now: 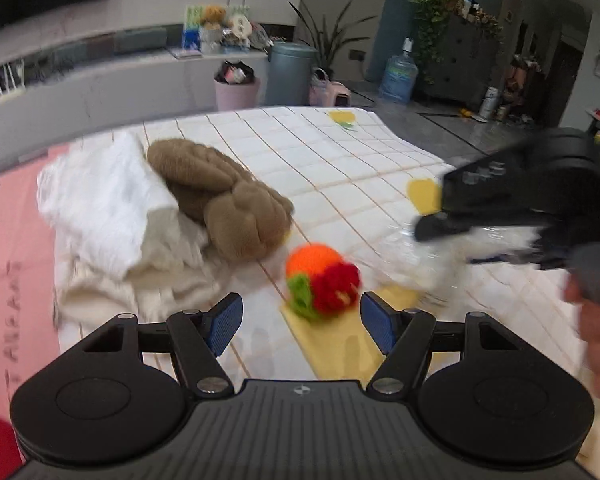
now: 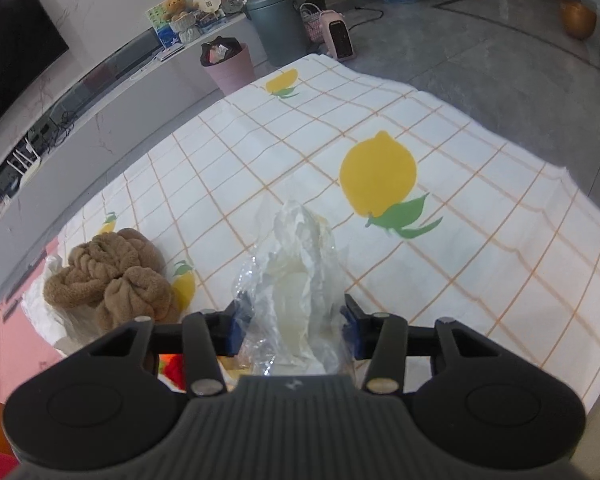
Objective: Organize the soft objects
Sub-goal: 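Grasp the clear plastic bag with the right tool, then grasp the orange knitted ball with red flower using the left tool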
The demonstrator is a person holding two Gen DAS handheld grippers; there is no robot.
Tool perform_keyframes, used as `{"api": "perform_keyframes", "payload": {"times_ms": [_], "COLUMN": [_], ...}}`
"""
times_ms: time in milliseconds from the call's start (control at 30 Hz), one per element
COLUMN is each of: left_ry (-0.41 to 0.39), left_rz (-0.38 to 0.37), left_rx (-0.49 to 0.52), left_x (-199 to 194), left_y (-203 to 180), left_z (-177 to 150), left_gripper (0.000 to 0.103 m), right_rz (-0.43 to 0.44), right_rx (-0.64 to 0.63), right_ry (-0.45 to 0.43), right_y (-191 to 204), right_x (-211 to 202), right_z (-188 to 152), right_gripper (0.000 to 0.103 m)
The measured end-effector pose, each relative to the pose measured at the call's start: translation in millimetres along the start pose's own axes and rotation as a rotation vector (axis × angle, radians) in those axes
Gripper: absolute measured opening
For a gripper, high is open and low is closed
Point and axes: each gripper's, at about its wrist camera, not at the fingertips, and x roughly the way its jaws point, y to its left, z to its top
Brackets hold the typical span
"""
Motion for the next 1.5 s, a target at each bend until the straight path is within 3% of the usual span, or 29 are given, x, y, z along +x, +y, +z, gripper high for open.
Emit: {"api": "perform_keyframes", "payload": {"times_ms": [267,400,633,667,733,767,1000,1167,1267,1500], "left_ry": [0.016,0.011,-0.009,-0.014,-0.027,-0.032,-0.095,-0.135,-0.157,-0.182], "left_rz": [-0.08,-0.033,0.011,0.008,0.026,0.03,-0.007,-0.057,-0.041,-0.01], "left_rx": [-0.048,0.005,-0.023,-0.02,0.01,0.018,-0.006,-0.053,-0.026,0.005], "left_x": [32.8,43.8,52.4,53.5,54.4,53.5,25.3,-9.4,-26.1,-59.2], "left_y": [-3.5,-14.8,-13.1,-12.9,-14.5,-15.1,-10.1,-1.4,-3.2,-7.5], "left_z": [-2.0,-0.7,6.8,7.5,7.4,6.8,2.1,10.5,14.0,19.7], "left_gripper": [0.078,0.075,0.072,0.07,0.052,0.052,0.05,0.05,0.05,0.05], "right_rz": [-0.019,0.012,0.025,0.031,0.041,0.038,0.015,0.034,0.033,0.064], "right_rx": [0.061,0.055,0.08,0.083,0.08,0.075,0.073,0.071,-0.005,-0.047], "right_ry": [0.014,0.018,0.011,0.003,-0.006,-0.008,-0.012,-0.073,-0.1,-0.158], "right_y": [-19.0,-17.6,-20.8,-21.3,-21.6,-21.5,-26.8,-29.2,-20.8,-7.2], "right_x": [3.2,1.0,-1.5,-3.6,-6.1,-6.4,-5.6,-18.3,-27.7,-51.1], "right_z": [3.8,4.1,4.1,4.7,5.2,4.9,5.0,6.2,1.9,-14.4], "right_gripper": [0.047,0.047,0.047,0.047,0.047,0.047,0.047,0.047,0.047,0.047]}}
